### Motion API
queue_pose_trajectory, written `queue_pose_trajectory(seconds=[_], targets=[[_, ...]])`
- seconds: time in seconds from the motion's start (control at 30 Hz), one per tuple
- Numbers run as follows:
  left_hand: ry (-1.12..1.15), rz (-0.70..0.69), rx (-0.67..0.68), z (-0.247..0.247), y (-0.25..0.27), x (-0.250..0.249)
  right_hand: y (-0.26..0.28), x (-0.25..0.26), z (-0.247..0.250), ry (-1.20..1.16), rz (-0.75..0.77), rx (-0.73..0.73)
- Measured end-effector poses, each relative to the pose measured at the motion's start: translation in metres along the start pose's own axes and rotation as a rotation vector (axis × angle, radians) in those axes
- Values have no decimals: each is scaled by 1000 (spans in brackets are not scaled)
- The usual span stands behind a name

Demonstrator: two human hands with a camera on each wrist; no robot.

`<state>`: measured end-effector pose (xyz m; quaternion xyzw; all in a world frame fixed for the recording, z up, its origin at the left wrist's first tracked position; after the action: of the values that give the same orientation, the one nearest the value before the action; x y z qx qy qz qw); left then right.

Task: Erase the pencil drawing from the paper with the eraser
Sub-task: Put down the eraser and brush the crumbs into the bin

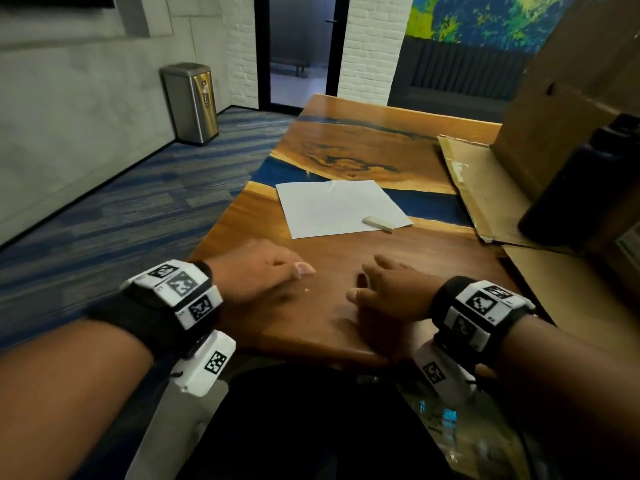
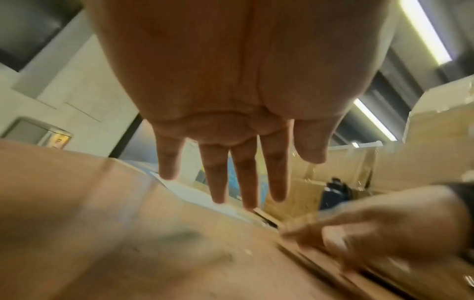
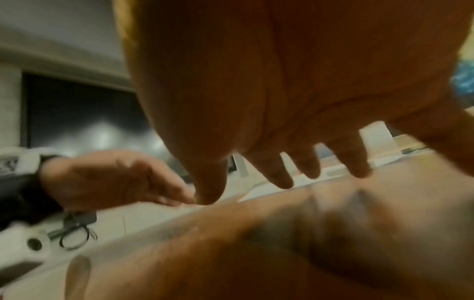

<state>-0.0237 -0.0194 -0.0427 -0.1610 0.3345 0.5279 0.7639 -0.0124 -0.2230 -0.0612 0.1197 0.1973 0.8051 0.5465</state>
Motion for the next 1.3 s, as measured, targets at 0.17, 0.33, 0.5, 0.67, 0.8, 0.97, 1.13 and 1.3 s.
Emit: queue_pose_trajectory(seconds=[0.17,0.33,0.5,0.67,0.8,0.97,1.13,1.3], targets=[[191,187,-819,77,86,126,35,38,-20,-209,275,21],[170,742,-592,-31,140,315,50,-34,-40,-356,-42,-314],[291,1124,-209,-195,186,408,31,-46,-106,-14,-91,-239],[340,1344,-207,-273,216,447,22,-45,-117,25,-169,-261],[237,1373,-76,-300,214,470,30,-39,-107,111,-172,-242],[306,1384,53,-316,209,465,38,-27,-99,146,-233,-162],[336,1342,-157,-243,200,462,35,0,-83,147,-219,-82],[122,1212,-45,-133,189,403,11,110,-58,14,54,-215]])
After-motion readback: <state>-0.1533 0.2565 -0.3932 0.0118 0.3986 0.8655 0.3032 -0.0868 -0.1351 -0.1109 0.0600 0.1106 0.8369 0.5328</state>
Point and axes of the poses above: each hand's wrist, its own y-axis away from the middle knuckle, its own z-axis out of the back of the hand, x = y × z, the point moved 7 cm from there along -y, towards the middle knuckle, and after that the axes turned 7 degrees about y, right-handed, at the moved point
